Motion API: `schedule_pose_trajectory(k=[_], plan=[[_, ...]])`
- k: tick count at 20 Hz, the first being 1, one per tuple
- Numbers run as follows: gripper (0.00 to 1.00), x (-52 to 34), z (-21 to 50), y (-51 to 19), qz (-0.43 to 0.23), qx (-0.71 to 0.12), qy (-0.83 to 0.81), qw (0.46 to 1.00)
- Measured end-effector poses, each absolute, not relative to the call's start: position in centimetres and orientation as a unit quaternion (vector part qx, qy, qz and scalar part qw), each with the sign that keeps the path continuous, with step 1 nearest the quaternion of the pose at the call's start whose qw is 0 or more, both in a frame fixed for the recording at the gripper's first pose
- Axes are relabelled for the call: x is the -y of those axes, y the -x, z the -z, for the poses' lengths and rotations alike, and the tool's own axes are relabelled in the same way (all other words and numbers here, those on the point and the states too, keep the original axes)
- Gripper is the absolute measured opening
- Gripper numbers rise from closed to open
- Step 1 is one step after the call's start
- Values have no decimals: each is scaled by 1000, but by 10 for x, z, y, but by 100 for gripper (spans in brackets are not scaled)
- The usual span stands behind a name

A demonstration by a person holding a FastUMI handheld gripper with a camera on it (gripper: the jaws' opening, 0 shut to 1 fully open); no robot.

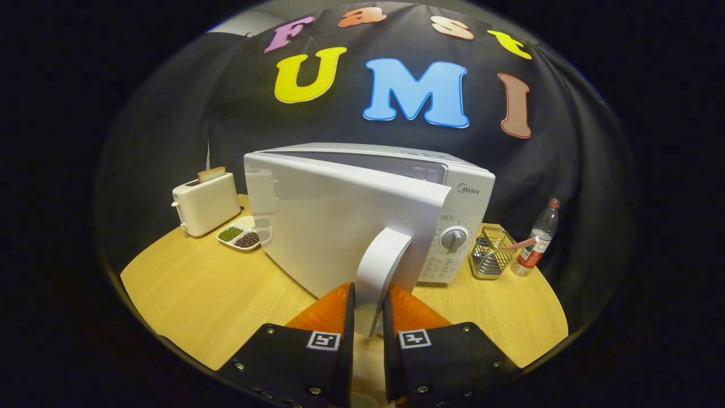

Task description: Open the microwave, put the food inside, and close the microwave door.

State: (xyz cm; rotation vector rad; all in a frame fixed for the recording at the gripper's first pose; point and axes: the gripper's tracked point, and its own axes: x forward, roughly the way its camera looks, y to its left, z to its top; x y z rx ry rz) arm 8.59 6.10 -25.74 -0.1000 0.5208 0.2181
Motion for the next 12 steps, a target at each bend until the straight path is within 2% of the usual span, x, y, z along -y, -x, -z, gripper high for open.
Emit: schedule_pose_trajectory(k=[12], plan=[[27, -103, 248, -26, -65, -262, 35, 962]])
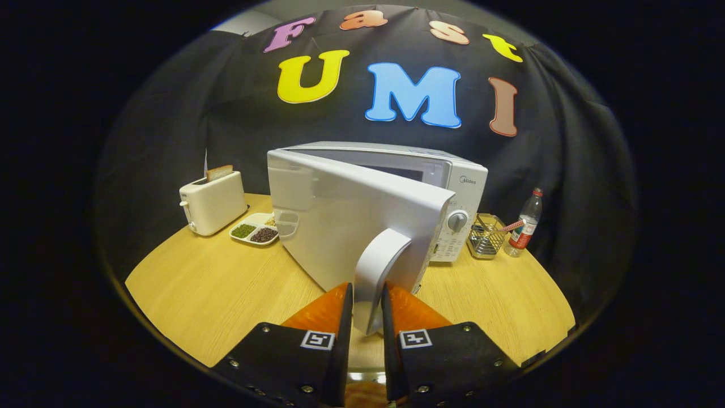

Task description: Open the microwave, put the food inside, and close the microwave door.

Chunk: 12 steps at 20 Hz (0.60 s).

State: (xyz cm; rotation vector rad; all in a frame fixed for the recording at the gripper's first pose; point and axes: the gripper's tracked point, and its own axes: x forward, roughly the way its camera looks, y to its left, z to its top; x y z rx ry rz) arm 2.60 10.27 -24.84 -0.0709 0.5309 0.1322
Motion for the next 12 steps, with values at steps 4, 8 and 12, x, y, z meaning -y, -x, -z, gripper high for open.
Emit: schedule_pose_trajectory(k=[4, 8, 12], plan=[[27, -123, 245, -8, -69, -261, 37, 962], [27, -146, 243, 10, -71, -259, 49, 962], [27, -178, 242, 28, -82, -252, 66, 962]])
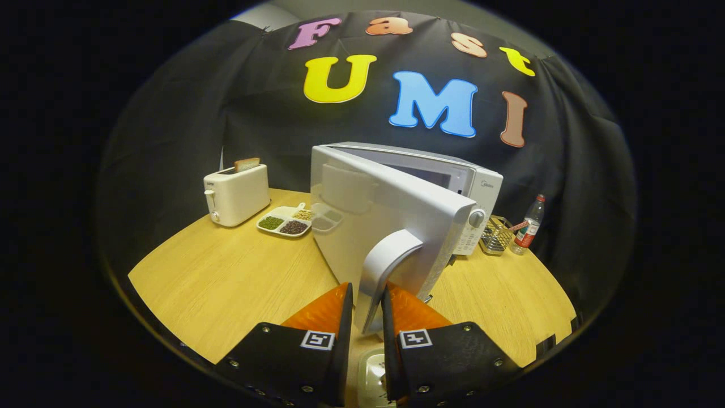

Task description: Open the microwave, put the food inside, and close the microwave door.

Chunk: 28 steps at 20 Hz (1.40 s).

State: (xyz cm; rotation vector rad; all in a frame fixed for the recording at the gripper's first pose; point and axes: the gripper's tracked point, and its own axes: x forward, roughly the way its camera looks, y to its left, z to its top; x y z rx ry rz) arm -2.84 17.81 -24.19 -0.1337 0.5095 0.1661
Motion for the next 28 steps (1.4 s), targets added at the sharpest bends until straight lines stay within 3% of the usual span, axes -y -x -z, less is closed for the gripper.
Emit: schedule_pose_trajectory(k=[12, 23, 28], plan=[[28, -260, 239, 58, -112, -249, 72, 959], [28, -297, 235, 77, -190, -249, 76, 947], [35, -324, 206, 107, -295, -234, 21, 926]])
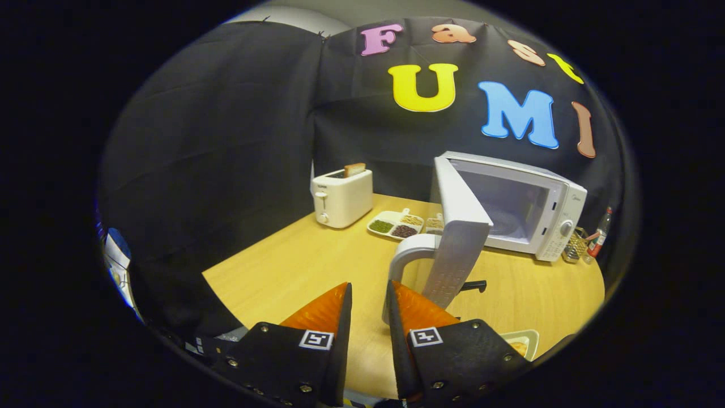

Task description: Open the microwave, put the food inside, and close the microwave door.

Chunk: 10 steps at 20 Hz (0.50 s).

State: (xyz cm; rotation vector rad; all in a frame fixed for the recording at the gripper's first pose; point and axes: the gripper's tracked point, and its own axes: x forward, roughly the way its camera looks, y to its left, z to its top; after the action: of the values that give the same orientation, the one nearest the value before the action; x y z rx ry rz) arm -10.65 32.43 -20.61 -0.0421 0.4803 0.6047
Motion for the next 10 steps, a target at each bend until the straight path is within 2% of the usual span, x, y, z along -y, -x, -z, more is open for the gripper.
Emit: schedule_pose_trajectory(k=[2, 5, 7, 9, 10], plan=[[36, -322, 181, 111, -319, -211, 6, 924], [45, -309, 142, 113, -334, -166, -13, 928], [61, -294, 120, 109, -332, -140, -24, 933], [88, -273, 107, 100, -316, -124, -22, 940], [97, -259, 103, 94, -301, -117, -18, 946]])
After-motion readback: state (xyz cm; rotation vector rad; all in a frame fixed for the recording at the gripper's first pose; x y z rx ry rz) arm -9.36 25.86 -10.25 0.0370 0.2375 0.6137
